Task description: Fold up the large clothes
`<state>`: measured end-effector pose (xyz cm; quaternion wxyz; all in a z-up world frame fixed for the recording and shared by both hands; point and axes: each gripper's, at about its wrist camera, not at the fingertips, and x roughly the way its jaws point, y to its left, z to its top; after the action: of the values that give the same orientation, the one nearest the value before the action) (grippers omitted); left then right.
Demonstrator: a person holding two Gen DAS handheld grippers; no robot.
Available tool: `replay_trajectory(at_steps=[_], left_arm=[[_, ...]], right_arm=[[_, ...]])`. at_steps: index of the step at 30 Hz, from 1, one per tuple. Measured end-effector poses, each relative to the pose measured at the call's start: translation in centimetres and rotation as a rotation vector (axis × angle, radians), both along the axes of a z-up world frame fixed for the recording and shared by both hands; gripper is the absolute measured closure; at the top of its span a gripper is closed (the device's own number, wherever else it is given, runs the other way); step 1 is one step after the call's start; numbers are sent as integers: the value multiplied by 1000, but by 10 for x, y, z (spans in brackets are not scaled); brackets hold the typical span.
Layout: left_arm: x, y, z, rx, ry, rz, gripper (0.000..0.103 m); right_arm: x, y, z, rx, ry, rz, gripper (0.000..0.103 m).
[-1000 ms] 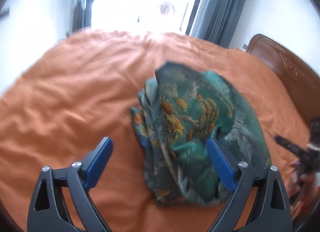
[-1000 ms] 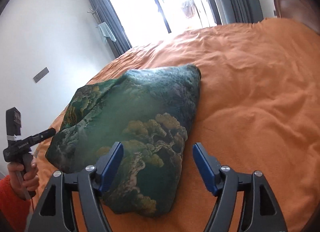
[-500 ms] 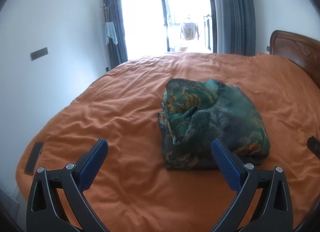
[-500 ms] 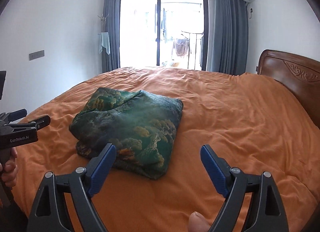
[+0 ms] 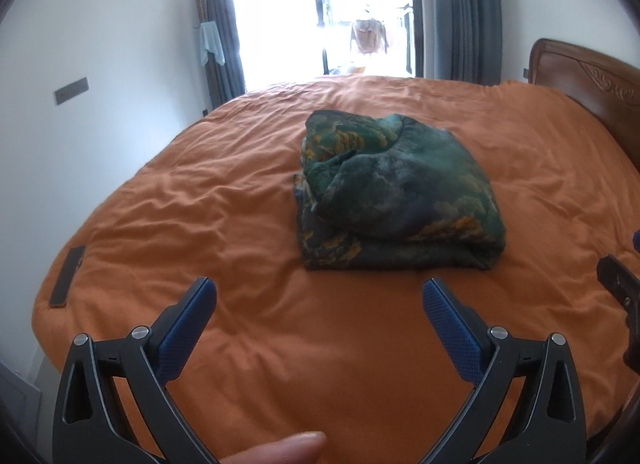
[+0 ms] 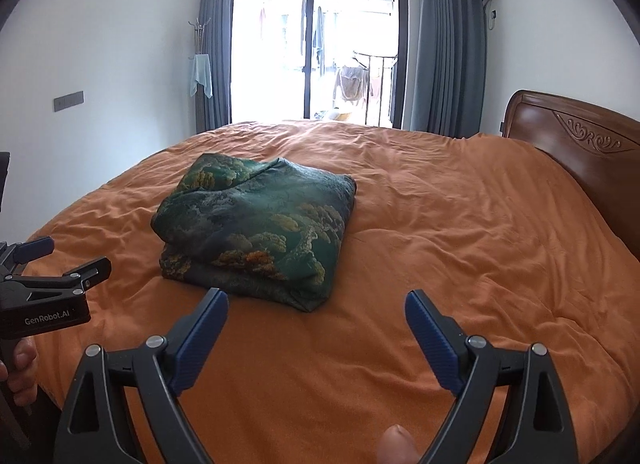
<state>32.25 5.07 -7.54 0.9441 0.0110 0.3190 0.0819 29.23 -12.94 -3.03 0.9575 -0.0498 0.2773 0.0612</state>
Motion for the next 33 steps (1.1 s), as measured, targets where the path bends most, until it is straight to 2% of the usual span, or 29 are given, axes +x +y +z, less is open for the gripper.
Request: replay_trajectory(at_steps=[5,8,11,14,19,33], left_arm=[[-9,-13,-4,-10,1,-62,0],[-10,-13,-4,-69,13,-91,0],[-11,-13,-1,-91,14,-81,0],[-15,-14,4,-77,3,-51,0],[-19,-19,10,-41,-4,-58,0],[-29,-23,33,-13,-29,-46,0]], right_arm=[[-4,2,-4,18,56,-6,1],[-5,5,-1,-5,72,-27,1],[-7,7,2,-5,81,-38,1],[-8,8,2,-9,101,-51,1],[-11,11,3,-25,119,-61,1],[-19,19,19,-46,99,-58,1]])
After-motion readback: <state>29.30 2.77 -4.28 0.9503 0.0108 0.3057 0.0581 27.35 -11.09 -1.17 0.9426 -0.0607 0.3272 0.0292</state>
